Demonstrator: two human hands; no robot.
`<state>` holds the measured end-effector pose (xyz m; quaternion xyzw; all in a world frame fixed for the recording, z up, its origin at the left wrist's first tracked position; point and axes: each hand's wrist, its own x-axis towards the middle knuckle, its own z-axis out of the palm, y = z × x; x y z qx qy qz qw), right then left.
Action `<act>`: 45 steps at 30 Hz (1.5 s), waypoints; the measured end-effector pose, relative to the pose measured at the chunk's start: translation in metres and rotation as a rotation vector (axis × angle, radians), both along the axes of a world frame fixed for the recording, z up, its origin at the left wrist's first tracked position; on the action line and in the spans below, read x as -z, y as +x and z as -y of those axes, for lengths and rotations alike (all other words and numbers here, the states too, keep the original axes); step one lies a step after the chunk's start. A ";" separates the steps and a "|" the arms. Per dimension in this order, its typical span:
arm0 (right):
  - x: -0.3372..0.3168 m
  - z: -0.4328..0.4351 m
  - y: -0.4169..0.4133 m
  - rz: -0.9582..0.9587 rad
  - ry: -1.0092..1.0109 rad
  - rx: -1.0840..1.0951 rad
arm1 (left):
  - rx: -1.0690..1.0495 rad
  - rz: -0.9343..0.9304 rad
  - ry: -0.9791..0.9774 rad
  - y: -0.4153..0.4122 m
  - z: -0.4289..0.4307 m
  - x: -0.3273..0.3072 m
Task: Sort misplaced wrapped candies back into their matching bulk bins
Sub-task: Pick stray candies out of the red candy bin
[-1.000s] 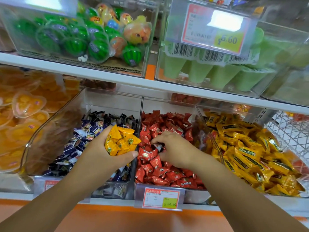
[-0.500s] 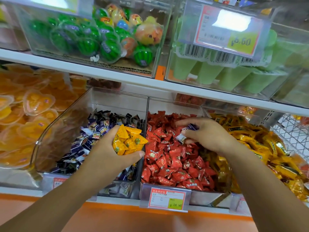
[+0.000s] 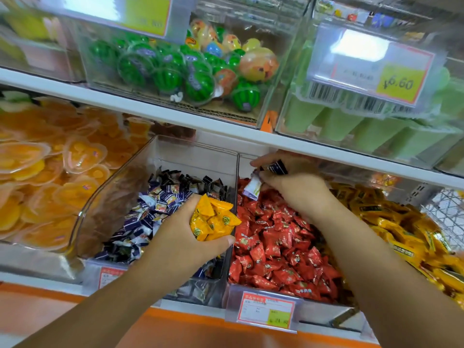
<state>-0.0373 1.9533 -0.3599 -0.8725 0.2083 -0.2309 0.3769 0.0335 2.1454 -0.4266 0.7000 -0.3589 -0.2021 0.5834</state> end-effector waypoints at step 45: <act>0.017 0.034 -0.002 -0.868 -0.298 -0.396 | -0.038 -0.055 0.052 -0.002 0.004 0.002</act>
